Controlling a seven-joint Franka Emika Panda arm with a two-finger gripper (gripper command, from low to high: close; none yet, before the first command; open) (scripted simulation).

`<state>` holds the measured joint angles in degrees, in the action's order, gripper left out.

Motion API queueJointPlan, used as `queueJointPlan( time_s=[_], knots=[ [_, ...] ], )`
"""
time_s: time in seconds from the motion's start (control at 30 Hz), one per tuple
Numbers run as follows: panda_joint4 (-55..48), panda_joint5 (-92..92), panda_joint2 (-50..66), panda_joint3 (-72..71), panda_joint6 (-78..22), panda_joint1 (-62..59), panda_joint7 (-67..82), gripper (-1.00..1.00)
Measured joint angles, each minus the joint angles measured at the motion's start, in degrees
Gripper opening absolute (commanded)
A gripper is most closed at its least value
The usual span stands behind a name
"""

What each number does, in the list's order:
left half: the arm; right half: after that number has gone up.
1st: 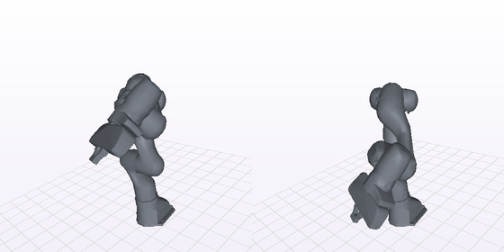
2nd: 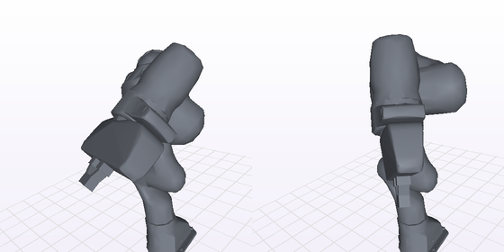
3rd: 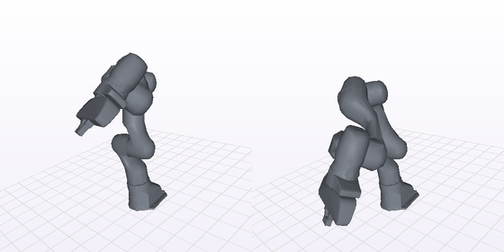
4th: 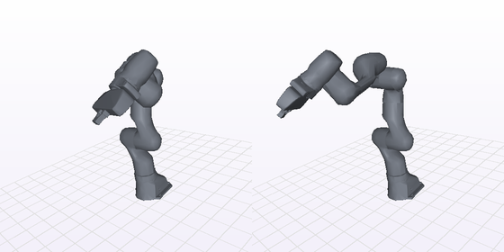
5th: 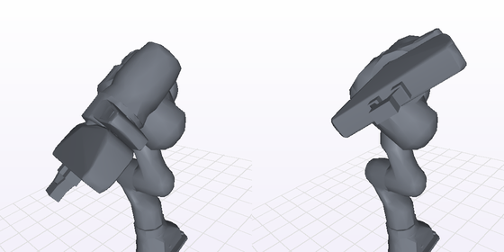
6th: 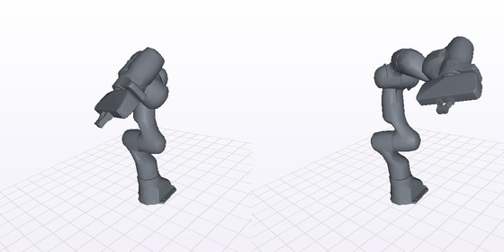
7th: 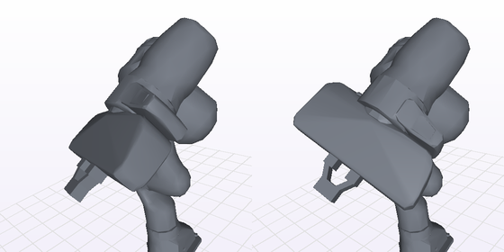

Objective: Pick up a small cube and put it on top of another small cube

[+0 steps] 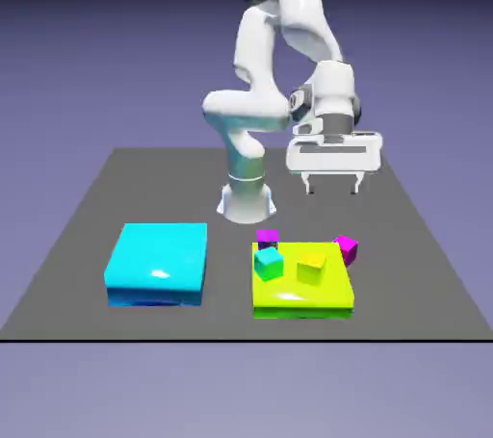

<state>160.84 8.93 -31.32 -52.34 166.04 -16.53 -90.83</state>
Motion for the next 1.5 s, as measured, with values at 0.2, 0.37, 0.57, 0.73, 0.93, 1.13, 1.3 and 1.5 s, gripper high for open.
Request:
queueJointPlan(
  time_s=[0.2, 0.37, 0.57, 0.73, 0.93, 1.13, 1.3, 1.5],
  knots=[
    [-0.04, 2.13, 0.32, -12.46, -1.9, -4.1, -11.51, 0.0],
    [-0.07, 3.9, 0.58, -22.84, -3.48, -7.52, -21.11, 0.0],
    [-0.11, 6.02, 0.9, -35.3, -5.37, -11.62, -32.62, 0.0],
    [-0.14, 7.8, 1.17, -45.68, -6.95, -15.03, -42.22, 0.0],
    [-0.56, 9.38, 0.64, -54.73, -5.79, -20.83, -46.44, 0.0],
    [-1.76, 11.58, -1.31, -66.84, -0.01, -33.28, -45.19, 0.0],
    [-2.76, 13.4, -2.93, -76.93, 4.81, -43.65, -44.15, 0.0],
    [-2.19, 12.36, -2.0, -71.16, 2.11, -37.72, -44.74, -1.0]
  ],
)
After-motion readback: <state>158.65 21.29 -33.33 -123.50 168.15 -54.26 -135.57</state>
